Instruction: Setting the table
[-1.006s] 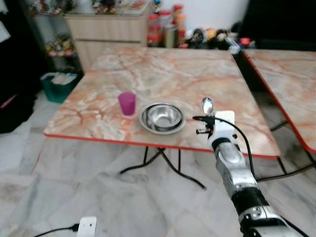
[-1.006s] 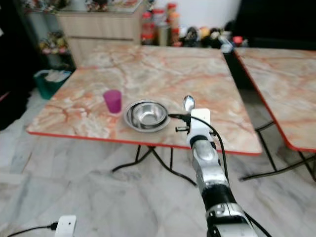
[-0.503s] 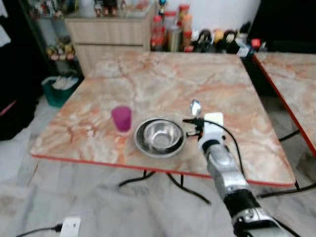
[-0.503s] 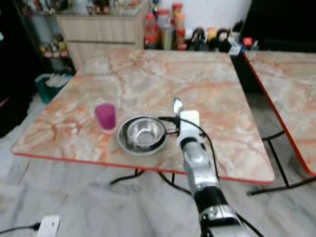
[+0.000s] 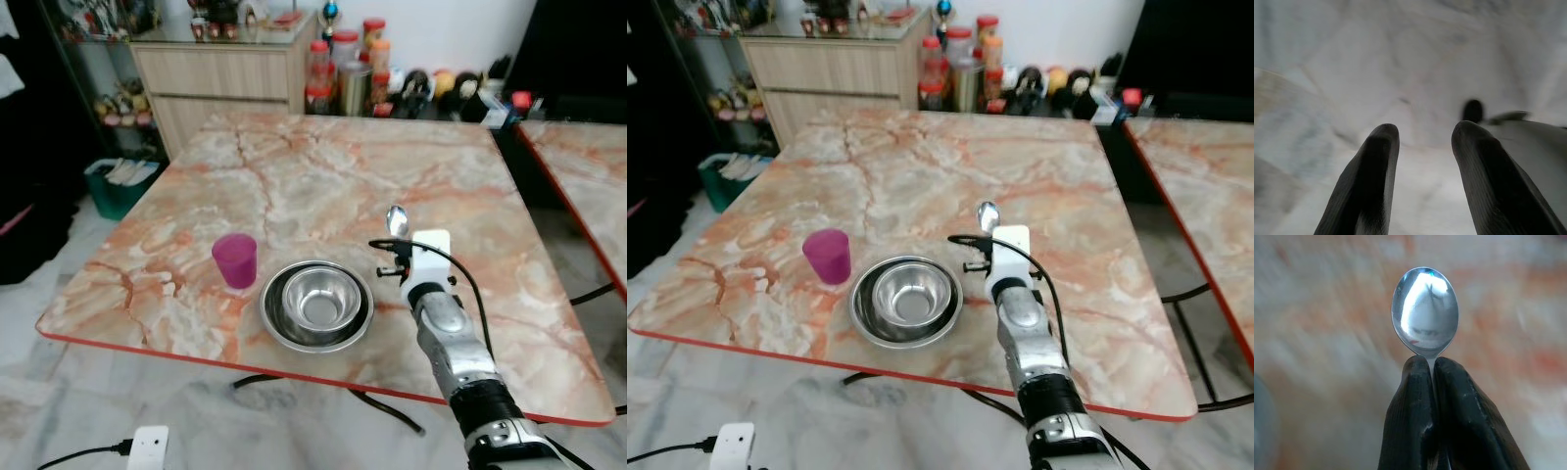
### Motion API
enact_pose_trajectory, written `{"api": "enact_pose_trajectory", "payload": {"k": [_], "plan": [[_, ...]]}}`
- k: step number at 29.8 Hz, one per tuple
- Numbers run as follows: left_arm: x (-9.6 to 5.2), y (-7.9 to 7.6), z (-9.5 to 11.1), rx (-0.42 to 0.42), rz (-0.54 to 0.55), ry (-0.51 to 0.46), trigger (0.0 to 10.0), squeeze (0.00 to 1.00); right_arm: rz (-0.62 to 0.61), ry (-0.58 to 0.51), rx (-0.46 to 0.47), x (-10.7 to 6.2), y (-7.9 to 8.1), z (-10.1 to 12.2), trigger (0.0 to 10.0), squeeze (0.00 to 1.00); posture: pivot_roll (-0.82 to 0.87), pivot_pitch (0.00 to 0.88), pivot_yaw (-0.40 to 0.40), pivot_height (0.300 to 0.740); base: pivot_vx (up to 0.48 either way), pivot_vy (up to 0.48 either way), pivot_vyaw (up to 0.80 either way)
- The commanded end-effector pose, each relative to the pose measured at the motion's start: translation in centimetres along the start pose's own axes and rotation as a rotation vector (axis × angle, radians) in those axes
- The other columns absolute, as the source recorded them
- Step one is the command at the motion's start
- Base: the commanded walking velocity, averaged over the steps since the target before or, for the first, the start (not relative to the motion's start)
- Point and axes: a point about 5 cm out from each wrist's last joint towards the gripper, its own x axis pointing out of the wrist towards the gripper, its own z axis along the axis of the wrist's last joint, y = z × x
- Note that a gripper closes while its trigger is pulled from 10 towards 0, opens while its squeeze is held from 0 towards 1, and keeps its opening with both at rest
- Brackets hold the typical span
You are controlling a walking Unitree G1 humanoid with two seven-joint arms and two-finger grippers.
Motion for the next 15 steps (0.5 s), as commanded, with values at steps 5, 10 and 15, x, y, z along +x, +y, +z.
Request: {"api": "enact_pose_trajectory", "payload": {"k": [5,10,15], "plan": [[0.0,-0.8,-0.7,0.011,0.001,0.024,10.0,0.0,0.011,0.092,0.017,-0.5,0.6,-1.1,10.0,0.0,0.06,0.0,0.017,0.74,0.0,0.0,0.0],[0.0,-1.1,-0.4,0.015,0.0,0.019,10.0,0.0,0.044,0.086,0.037,-0.6,1.1,-1.2,10.0,0.0,0.06,0.0,0.017,0.74,0.0,0.0,0.0],[0.1,-0.8,0.0,0.014,0.005,0.013,10.0,0.0,0.048,0.115,0.04,-0.6,1.3,-1.2,10.0,0.0,0.07,0.0,0.016,0.74,0.0,0.0,0.0]]}}
